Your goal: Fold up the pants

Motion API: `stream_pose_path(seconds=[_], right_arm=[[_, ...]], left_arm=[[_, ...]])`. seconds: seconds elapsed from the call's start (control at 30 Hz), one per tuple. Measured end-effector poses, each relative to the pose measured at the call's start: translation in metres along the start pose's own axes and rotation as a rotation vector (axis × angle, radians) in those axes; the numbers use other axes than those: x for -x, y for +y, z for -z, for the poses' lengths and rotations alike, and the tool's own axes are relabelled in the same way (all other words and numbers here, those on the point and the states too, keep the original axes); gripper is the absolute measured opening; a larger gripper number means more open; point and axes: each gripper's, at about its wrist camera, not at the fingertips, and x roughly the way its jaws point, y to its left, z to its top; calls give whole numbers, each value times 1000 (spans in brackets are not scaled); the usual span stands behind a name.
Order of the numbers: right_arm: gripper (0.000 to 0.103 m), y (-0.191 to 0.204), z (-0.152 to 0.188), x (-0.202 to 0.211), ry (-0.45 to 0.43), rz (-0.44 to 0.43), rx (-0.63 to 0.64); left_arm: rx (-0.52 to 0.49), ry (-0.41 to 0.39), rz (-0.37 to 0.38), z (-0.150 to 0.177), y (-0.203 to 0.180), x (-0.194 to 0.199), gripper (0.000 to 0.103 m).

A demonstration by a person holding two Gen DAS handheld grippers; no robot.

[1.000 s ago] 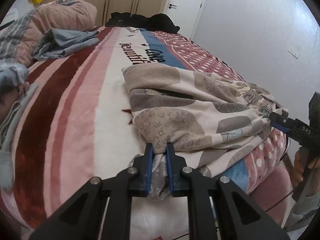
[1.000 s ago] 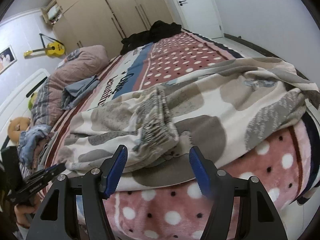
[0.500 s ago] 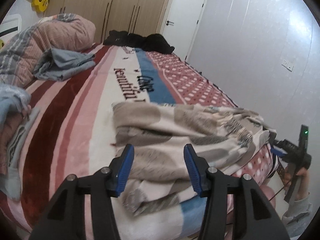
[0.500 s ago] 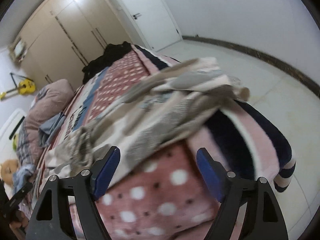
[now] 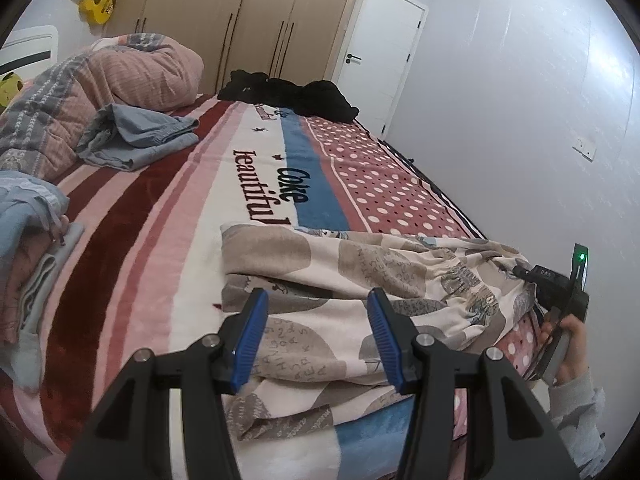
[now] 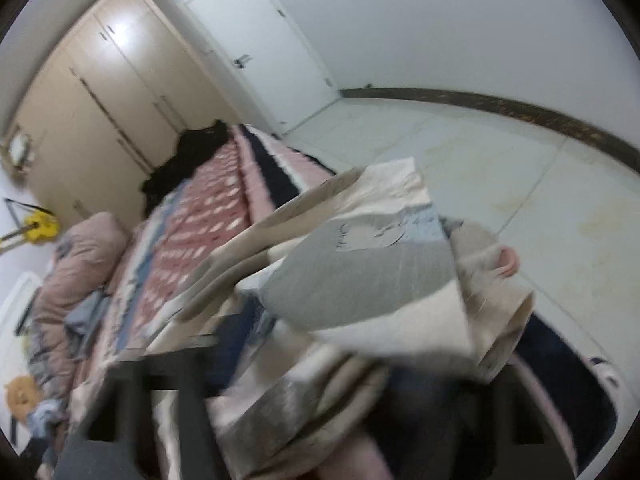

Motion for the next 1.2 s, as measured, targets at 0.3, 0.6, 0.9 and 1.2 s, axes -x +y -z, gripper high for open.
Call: stream_pose_path(seconds=[0.3, 0.6, 0.9, 1.2], right_arm=[[8, 135, -3, 64, -125, -300, 251], [8, 305, 103, 52, 82, -509, 676], [24, 320, 212, 17, 321, -497, 851], [60, 287, 177, 67, 267, -578, 868]], left_arm=[[41, -35, 9, -1, 24, 11, 47], [93, -54, 14, 7, 62, 24, 47], [132, -36, 39, 15, 89, 24, 53], [138, -4, 153, 12, 73, 8, 59]])
